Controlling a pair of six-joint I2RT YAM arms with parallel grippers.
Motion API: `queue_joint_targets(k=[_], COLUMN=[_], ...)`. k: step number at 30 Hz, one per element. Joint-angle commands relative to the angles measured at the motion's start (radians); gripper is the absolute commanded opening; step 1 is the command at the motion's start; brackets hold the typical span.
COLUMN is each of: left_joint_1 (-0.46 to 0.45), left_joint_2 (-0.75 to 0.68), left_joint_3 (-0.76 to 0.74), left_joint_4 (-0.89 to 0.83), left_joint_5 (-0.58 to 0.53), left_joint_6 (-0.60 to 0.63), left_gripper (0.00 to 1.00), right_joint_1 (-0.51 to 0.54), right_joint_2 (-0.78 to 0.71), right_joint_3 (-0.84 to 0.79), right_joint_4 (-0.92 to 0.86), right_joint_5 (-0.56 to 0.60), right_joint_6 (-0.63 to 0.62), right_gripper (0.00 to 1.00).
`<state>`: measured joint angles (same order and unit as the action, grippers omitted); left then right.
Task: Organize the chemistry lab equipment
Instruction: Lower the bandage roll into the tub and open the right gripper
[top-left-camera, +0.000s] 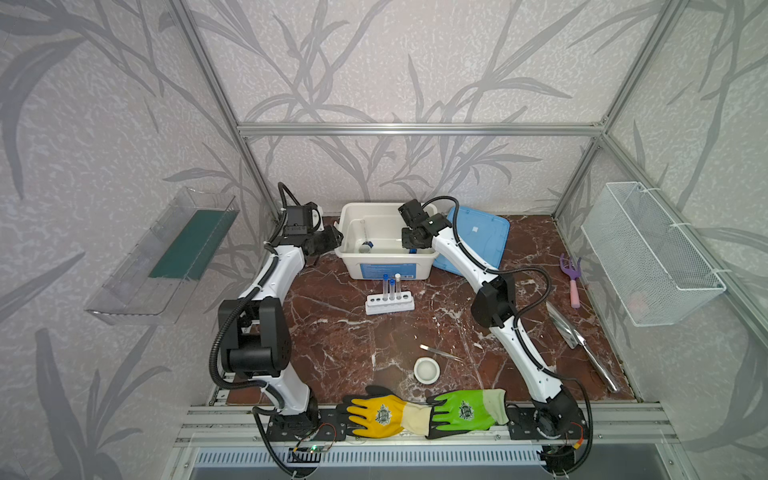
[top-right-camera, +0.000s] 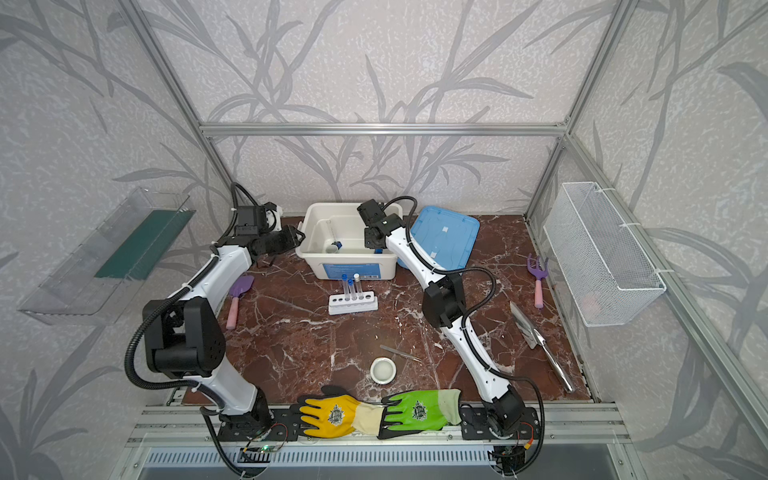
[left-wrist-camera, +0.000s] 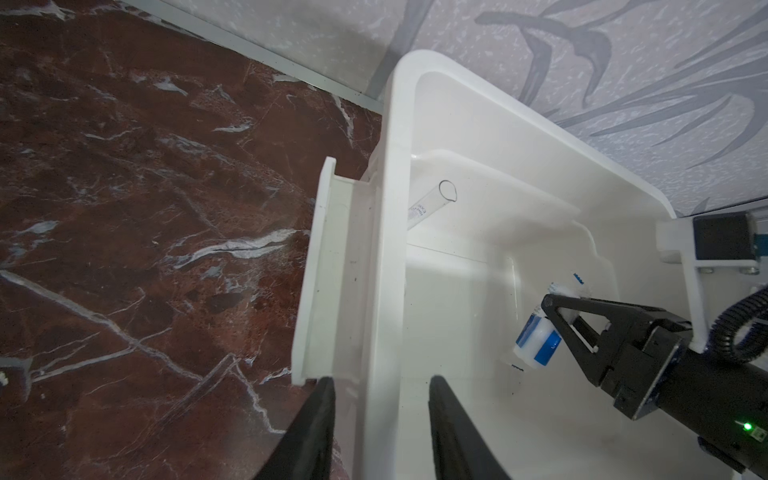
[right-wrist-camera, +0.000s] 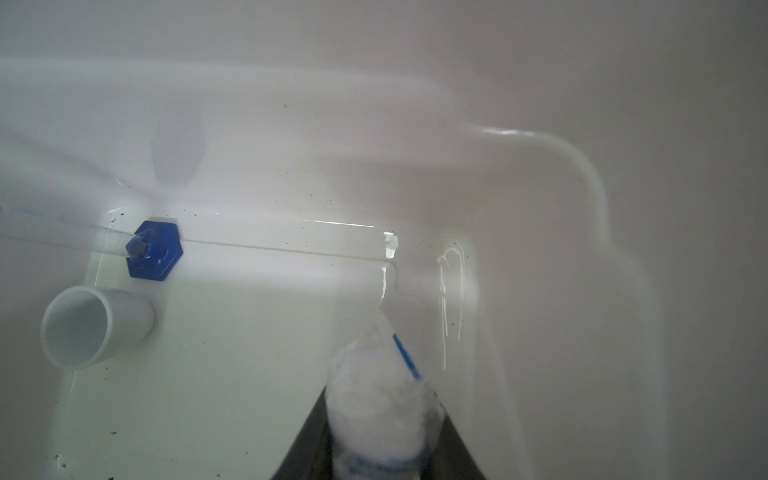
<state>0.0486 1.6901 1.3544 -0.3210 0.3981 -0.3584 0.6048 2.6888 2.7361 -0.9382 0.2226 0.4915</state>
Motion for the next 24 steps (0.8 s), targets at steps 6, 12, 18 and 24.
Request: queue_joint_targets(k=[6,12,18,24], left_joint_1=[0.000,0.001,0.002,0.002], left_joint_2=[-0.037,-0.038,-0.036,-0.040], left_joint_3=[-0.006,-0.006,-0.006,-0.008], left_joint_4=[-0.002,-0.004,-0.002,-0.002], left_joint_5=[0.002,0.001,0.001,0.001], left_joint_6=[0.007,0.010,0.012,0.010], left_gripper=[0.39,0.39,0.39,0.39], right_joint_1=[-0.015,-0.029,-0.034,-0.033], right_joint_2=[0.043,0.060,0.074,0.064], right_joint_3=[0.020,0.005,-0.010,-0.010], right_joint_4=[0.027,0.042,0.061,0.059], right_joint_5=[-0.009,-0.043,-0.058,-0.064], right_joint_6=[0.028,0.034,0.044,0.029], right_gripper=[0.34,0.35,0.38,0.50])
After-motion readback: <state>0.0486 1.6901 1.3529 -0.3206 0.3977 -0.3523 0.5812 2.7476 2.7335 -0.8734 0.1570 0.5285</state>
